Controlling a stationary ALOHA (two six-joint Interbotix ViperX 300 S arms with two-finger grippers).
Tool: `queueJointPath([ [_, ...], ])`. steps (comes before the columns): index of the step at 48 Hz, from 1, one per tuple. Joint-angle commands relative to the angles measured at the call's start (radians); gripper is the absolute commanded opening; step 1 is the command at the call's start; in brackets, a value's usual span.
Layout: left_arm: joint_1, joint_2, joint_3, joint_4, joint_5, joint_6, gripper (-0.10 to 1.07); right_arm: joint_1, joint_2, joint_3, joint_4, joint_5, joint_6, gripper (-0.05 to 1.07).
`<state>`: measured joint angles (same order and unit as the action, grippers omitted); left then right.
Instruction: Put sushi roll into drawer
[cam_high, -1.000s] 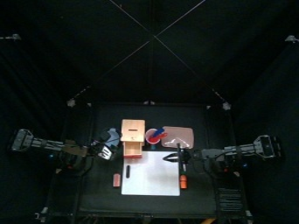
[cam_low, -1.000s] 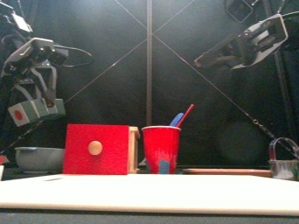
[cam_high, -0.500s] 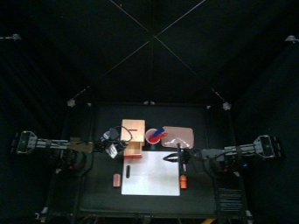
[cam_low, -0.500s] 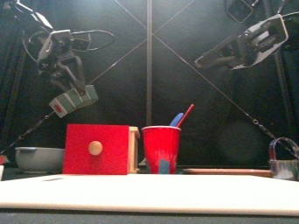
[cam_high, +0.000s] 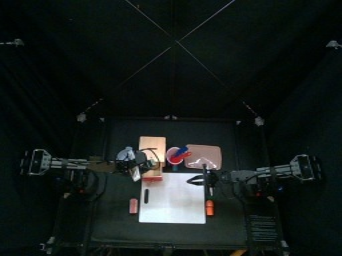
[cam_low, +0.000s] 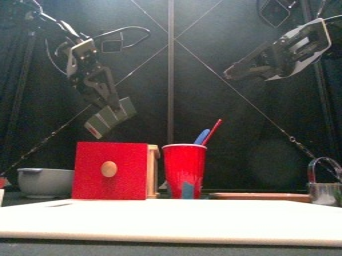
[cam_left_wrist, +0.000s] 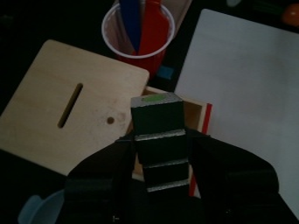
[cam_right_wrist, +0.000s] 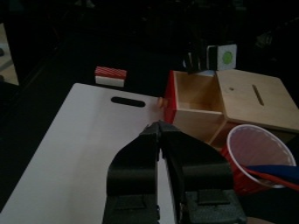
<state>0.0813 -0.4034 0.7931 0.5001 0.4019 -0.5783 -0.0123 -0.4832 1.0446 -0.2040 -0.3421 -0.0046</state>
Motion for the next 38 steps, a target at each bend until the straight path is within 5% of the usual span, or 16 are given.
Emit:
queueJointPath([
  [1, 0.0, 0.037, -0.029, 0.04, -0.046, 0.023, 0.73, 0.0, -0.008, -0.008, 0.003, -0.009, 0.003, 0.05],
  [38, -0.044, 0.117, 0.015, 0.06, -0.048, 0.124, 0.73, -0.002, -0.008, 0.002, 0.003, -0.009, 0.005, 0.06],
])
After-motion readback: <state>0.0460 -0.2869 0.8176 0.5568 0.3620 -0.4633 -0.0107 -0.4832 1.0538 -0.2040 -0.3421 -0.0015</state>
